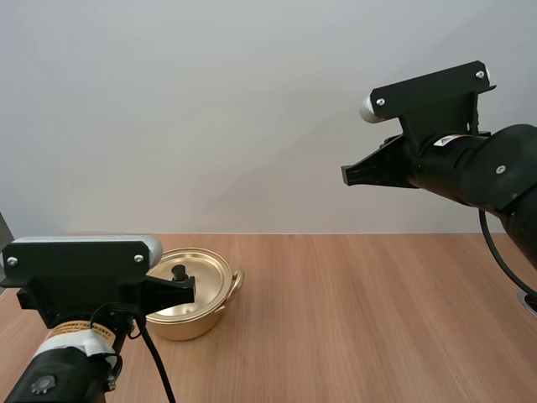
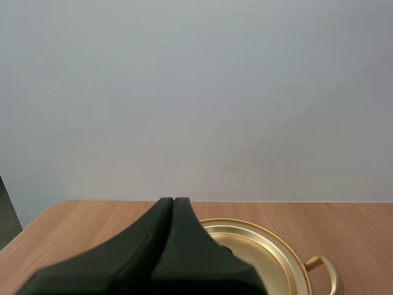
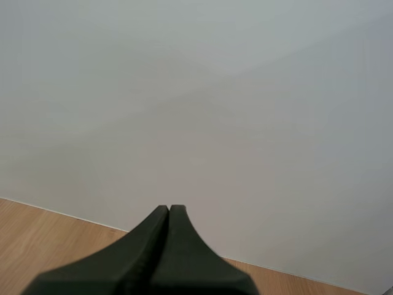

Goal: Open the pot, put the car inside, and close it

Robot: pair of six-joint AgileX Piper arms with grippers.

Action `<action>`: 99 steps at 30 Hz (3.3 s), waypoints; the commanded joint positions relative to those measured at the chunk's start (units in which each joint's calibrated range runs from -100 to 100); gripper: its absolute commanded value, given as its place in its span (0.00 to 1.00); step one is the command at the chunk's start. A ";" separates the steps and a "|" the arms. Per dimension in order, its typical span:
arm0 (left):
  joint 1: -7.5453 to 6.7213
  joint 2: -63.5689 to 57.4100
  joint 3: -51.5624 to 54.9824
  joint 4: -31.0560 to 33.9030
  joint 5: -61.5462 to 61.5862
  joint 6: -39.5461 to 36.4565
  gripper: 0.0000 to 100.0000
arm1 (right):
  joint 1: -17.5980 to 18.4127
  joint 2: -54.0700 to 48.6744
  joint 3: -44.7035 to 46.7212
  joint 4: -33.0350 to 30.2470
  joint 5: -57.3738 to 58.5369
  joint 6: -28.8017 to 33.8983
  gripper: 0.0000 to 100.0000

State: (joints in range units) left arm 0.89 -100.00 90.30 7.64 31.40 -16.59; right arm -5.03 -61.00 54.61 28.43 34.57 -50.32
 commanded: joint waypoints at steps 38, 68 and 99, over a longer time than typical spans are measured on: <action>-0.87 0.00 9.70 -0.87 -1.95 -0.05 0.00 | -0.02 0.11 0.06 -0.13 1.02 0.37 0.00; -0.87 0.00 9.70 -0.87 -1.95 -0.05 0.00 | 6.44 -29.13 29.05 3.80 -23.15 -3.46 0.00; -0.87 0.00 9.70 -0.87 -1.95 -0.05 0.00 | 5.45 -36.19 34.16 -34.39 1.29 43.31 0.00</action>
State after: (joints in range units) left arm 0.04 -100.00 100.00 6.82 29.38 -16.59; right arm 0.50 -96.96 88.31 6.40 27.41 -30.45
